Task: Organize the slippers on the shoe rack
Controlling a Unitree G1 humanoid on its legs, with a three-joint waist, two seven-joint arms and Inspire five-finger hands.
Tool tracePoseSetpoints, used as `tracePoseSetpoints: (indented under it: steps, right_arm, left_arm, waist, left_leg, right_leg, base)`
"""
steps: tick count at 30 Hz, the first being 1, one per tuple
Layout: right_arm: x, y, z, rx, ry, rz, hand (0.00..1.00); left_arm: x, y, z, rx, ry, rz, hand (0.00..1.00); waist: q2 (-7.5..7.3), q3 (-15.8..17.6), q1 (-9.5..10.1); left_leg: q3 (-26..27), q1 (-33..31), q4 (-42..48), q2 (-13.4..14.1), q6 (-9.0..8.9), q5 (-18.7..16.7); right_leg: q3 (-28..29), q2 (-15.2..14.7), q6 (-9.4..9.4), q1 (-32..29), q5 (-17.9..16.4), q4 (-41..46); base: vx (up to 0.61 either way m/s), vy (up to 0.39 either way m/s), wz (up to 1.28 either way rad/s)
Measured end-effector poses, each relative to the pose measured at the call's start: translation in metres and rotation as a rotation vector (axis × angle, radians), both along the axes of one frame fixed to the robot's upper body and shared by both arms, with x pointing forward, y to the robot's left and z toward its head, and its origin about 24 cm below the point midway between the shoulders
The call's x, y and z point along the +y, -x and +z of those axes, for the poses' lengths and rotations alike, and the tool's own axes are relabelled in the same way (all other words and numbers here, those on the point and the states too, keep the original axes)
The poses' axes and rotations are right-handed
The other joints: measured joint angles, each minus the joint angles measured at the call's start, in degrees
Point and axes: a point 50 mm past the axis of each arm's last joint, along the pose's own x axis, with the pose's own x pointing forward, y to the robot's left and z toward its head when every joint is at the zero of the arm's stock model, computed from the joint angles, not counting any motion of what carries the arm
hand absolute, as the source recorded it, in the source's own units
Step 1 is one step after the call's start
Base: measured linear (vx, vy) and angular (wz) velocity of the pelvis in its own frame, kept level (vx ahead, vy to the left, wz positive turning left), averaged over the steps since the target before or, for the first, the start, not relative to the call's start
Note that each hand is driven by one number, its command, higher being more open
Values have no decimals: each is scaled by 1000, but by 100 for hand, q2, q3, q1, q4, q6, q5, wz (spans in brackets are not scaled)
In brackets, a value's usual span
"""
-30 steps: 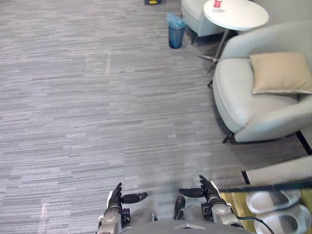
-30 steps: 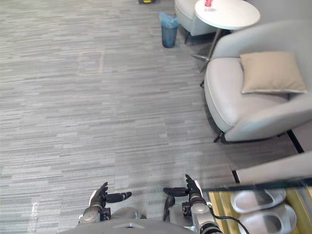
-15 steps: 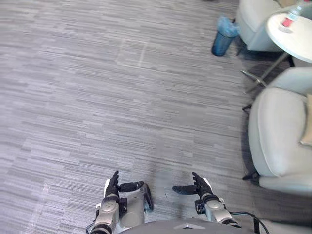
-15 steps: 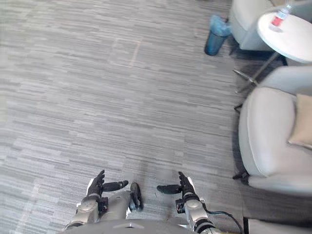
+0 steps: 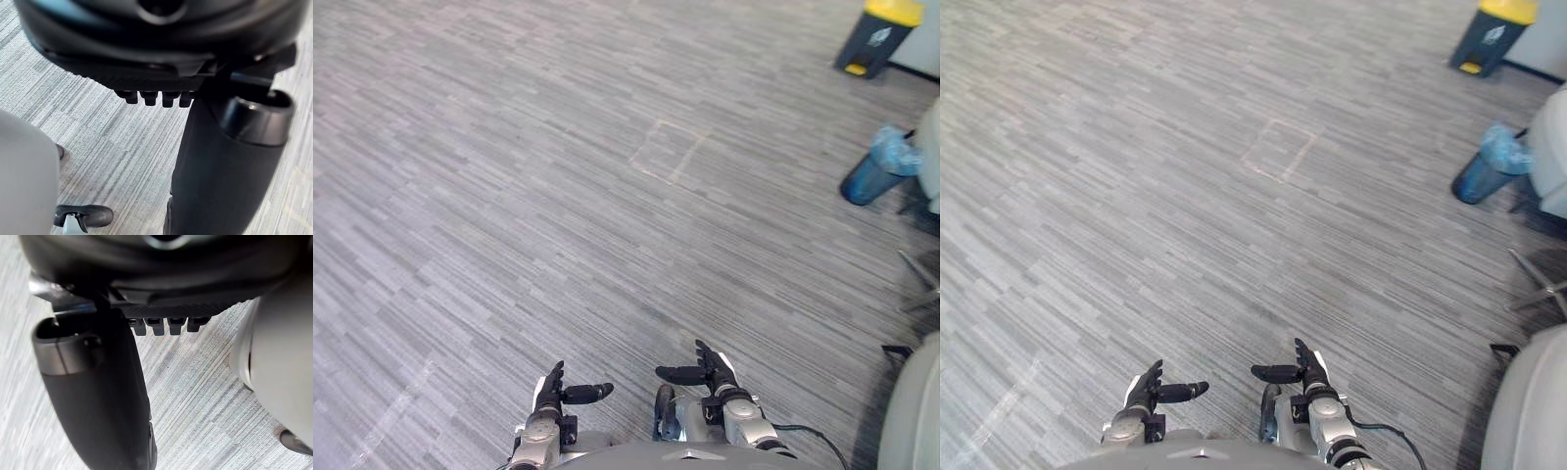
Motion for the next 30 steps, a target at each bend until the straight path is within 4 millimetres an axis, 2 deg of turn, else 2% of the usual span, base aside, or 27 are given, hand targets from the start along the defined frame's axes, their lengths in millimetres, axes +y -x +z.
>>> tracePoseSetpoints:
  steps: [1,2,4,5,6,8,9,10,11,13,14,15,16,17,18,19,20,22,24,26,27,28,29,30]
  right_arm:
    - [0,2,0,-2,-3,-4,100]
    - [2,5,0,-4,-8,-11,100]
    - [5,6,0,-6,-11,-15,100]
    - [4,5,0,-7,-9,-16,100]
    - [4,4,1,-11,-7,-16,100]
    - [4,4,1,-7,-5,-16,100]
    - [3,5,0,-1,-2,-16,100]
    - [2,9,-3,22,2,-15,100]
    - [4,11,-4,33,-3,-13,100]
    - [6,14,-7,48,-8,-11,100]
    - [6,15,-7,52,-8,-11,100]
    - [6,15,-7,54,-8,-11,100]
    - [6,15,-7,56,-7,-10,100]
    - [6,13,-7,50,-7,-8,100]
    - [6,13,-7,50,-7,-8,100]
    - [6,11,-6,42,-10,-4,100]
    - [6,8,-4,26,-11,-2,100]
    - [8,-1,1,-14,-13,24,100]
    - [9,-9,5,-52,-15,35,100]
    - [11,-15,9,-81,-16,46,100]
    - [11,-13,8,-73,-12,54,100]
    - [9,-14,8,-72,-5,54,100]
    - [8,-17,8,-71,3,60,100]
    - [6,-19,10,-79,4,48,100]
  left_arm:
    - [2,1,1,-11,0,25,100]
    - [3,2,3,-29,2,49,100]
    - [6,1,5,-44,-5,48,100]
    - [5,-2,6,-53,-3,48,100]
    - [6,-4,7,-59,-4,51,100]
    - [7,-10,10,-78,-3,50,100]
    - [7,-12,10,-84,-6,44,100]
    - [8,-12,11,-86,-7,39,100]
    - [11,-15,12,-91,-18,36,100]
    - [13,-17,12,-94,-26,26,100]
    - [14,-15,11,-80,-28,19,100]
    - [14,-13,10,-75,-28,20,100]
    - [14,-10,8,-60,-27,25,100]
    - [16,-8,7,-47,-36,15,100]
    - [17,-7,7,-38,-42,-1,100]
    - [17,-4,5,-14,-51,-24,100]
    - [15,-3,4,-6,-51,-40,100]
    - [13,0,2,7,-47,-49,100]
    - [11,1,0,18,-41,-50,100]
    - [9,3,-1,25,-36,-48,100]
    - [10,7,-2,39,-35,-46,100]
    - [10,7,-3,45,-35,-43,100]
    - [6,9,-4,49,-19,-30,100]
    - [-1,8,-5,47,0,-29,100]
  waist:
    - [16,14,53]
    - [24,21,91]
    - [-1,8,171]
    - [-19,16,238]
    - [-27,21,271]
    - [-80,76,347]
    - [-95,96,356]
    - [-157,77,379]
    - [-297,41,342]
    - [-410,21,339]
    - [-421,12,340]
    - [-412,7,340]
    - [-404,5,337]
    - [-476,28,316]
    - [-504,42,287]
    - [-476,50,220]
    - [-440,64,156]
    - [-391,74,40]
    - [-348,100,-51]
    - [-344,101,-100]
    - [-368,90,-133]
    - [-342,88,-118]
    - [-194,64,-58]
    - [-130,78,-68]
  left_leg:
    - [275,-263,725,233,-71,16]
    - [729,-603,1657,680,-33,-7]
    - [1075,-988,1938,947,22,-60]
    - [1186,-1221,1714,974,26,-121]
    - [1197,-1362,1516,957,19,-162]
    - [1182,-1650,227,699,84,-102]
    - [1153,-1711,-954,451,173,413]
    - [1127,-1651,-1310,256,512,1072]
    - [1124,-1601,-1430,107,555,1062]
    - [1112,-1599,-1450,-42,686,940]
    - [1126,-1521,-1332,-97,743,735]
    - [1134,-1470,-1320,-114,747,663]
    - [1141,-1214,-1390,-142,746,440]
    - [1111,-800,-1693,-241,753,367]
    - [1099,-595,-1846,-290,775,341]
    - [1030,-172,-2080,-339,819,248]
    - [969,216,-2293,-322,795,187]
    - [870,786,-2664,-224,744,150]
    - [827,1069,-2836,-83,709,129]
    - [822,1386,-3007,79,592,55]
    - [746,1728,-3151,105,368,-110]
    - [698,1832,-3186,182,367,-111]
    - [656,1856,-3114,316,333,-30]
    - [605,1815,-2803,349,91,122]
  right_leg:
    - [-10,77,-49,301,-31,-168]
    - [-11,200,-116,780,-75,-450]
    - [25,235,-125,1192,-83,-788]
    - [106,212,-125,1355,-83,-952]
    - [147,193,-124,1435,-82,-1034]
    - [177,8,-48,1706,-120,-1208]
    - [178,-106,138,1861,-228,-1231]
    - [248,-213,364,1971,-349,-1257]
    - [254,-351,460,1958,-305,-1261]
    - [330,-494,703,1950,-106,-1183]
    - [454,-558,805,1897,-37,-811]
    - [500,-570,805,1831,-36,-629]
    - [624,-634,838,1502,-17,374]
    - [697,-870,1054,964,353,1884]
    - [737,-977,1100,712,692,2516]
    - [798,-1057,913,220,380,3585]
    - [745,-996,684,-120,13,3977]
    - [496,-849,449,-723,-445,3774]
    - [279,-718,394,-1160,-549,3023]
    - [118,-545,492,-1481,-180,1218]
    - [119,-446,428,-1368,1215,190]
    - [120,-374,187,-1338,1207,273]
    - [137,-283,182,-1385,930,538]
    - [147,-309,94,-1450,494,988]
  base:
    - [559,-211,44]
    - [445,-140,15]
    - [417,-65,-10]
    - [411,-2,-29]
    - [412,61,-36]
    - [404,120,-24]
    - [511,193,-12]
    - [536,190,9]
    - [472,154,21]
    - [472,168,33]
    - [466,205,23]
    - [461,206,8]
    - [355,160,4]
    - [363,127,6]
    - [561,125,19]
    - [584,71,21]
    - [588,63,27]
    - [519,-9,32]
    - [630,-106,35]
    - [557,-161,44]
    - [469,-167,39]
    - [728,-274,17]
    - [504,-214,-17]
    - [630,-268,-17]
